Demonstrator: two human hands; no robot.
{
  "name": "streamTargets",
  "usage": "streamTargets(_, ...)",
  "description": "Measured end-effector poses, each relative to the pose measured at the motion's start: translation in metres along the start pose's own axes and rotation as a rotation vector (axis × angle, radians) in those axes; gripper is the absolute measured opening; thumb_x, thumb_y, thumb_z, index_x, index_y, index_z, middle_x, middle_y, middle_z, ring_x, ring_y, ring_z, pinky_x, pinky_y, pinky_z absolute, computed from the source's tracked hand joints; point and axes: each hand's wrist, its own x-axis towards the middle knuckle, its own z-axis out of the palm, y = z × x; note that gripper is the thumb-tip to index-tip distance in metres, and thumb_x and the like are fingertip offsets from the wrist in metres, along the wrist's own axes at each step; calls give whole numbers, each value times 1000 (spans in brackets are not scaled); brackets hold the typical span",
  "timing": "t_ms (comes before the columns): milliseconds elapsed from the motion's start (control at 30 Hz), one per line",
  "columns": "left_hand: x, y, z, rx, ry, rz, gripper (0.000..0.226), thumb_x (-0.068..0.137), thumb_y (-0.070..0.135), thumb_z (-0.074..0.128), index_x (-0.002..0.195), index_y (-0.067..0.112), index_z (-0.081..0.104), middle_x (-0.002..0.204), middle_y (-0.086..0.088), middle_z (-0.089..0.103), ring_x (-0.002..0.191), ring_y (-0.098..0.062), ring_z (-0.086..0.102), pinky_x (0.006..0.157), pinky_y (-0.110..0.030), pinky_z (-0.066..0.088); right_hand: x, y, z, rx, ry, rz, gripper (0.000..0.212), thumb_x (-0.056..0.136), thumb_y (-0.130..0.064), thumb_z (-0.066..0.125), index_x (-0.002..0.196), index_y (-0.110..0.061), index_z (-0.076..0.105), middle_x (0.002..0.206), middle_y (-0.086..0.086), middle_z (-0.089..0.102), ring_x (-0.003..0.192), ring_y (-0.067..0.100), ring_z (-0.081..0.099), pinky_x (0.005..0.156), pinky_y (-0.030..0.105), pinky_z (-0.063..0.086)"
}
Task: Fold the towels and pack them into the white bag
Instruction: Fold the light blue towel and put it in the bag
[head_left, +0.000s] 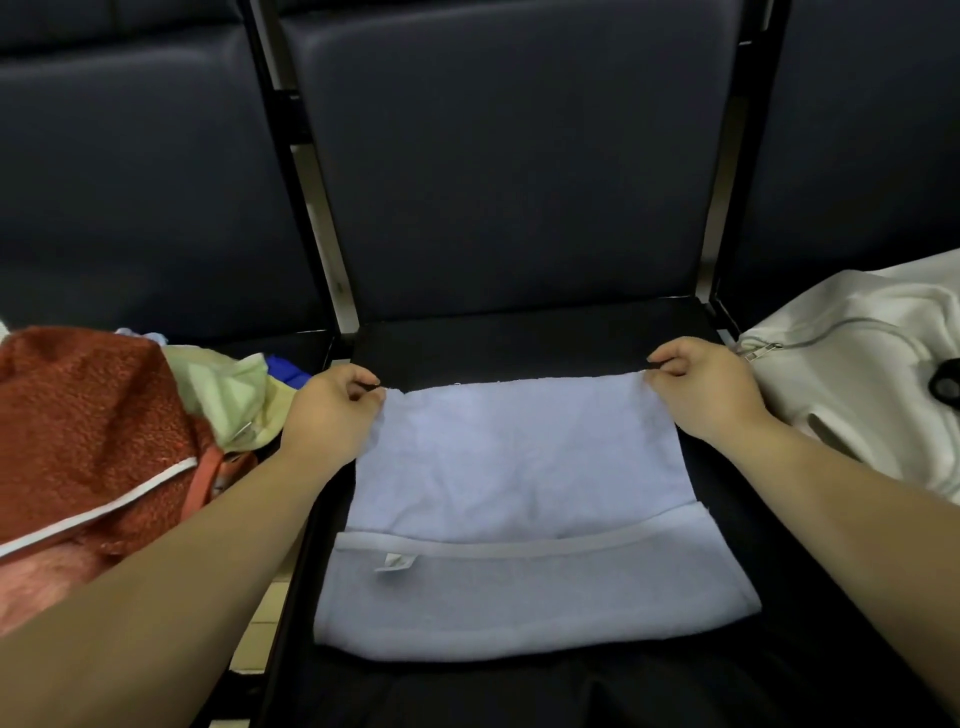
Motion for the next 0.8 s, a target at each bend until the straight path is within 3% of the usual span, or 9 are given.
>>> streamTargets(167,10,4,1,9,-55,17,13,96,17,64,105,25,70,94,5,71,89,-13,65,79,-27,51,2,-7,4,-66,-39,-31,16,92,-21,72,108,-22,72,86,-8,70,86,12,65,77,26,48)
streamTargets(300,18,0,-5,-502,41,-315,19,93,9,66,95,26,74,101,-6,74,91,-23,70,78,-34,57,12,-3,1,130,-15,149,17,88,-17,75,90,-33,71,97,-4,72,95,18,68,90,39,58)
streamTargets(367,20,-6,-7,-628,84,-414,17,93,11,68,94,26,74,102,-8,75,93,-26,72,79,-38,58,14,-3,2,187,-2,209,21,88,-16,74,84,-37,69,98,-5,71,94,19,69,89,44,60)
streamTargets(467,18,-4,-2,-409,115,-314,8,94,15,69,93,23,73,99,3,72,91,-16,68,92,-33,54,14,-2,3,178,18,208,20,87,-17,73,84,-36,69,96,-7,70,92,18,68,88,42,60)
streamTargets(533,10,3,2,-201,133,-188,6,95,14,66,99,18,69,91,6,66,83,-12,62,84,-26,48,11,-2,3,101,46,162,11,88,-20,73,91,-31,71,94,-7,71,92,16,67,84,34,56)
streamTargets(667,7,0,7,64,90,8,14,97,20,64,110,17,67,90,4,67,82,-14,60,75,-28,45,5,-2,5,-80,92,37,9,92,-27,70,100,-24,70,82,-4,69,76,12,63,63,25,44)
streamTargets(800,11,-1,8,117,105,-14,17,97,19,60,113,16,66,98,1,67,82,-14,58,74,-29,44,8,2,4,-128,115,31,9,95,-26,64,99,-20,70,77,1,69,70,18,64,59,27,45)
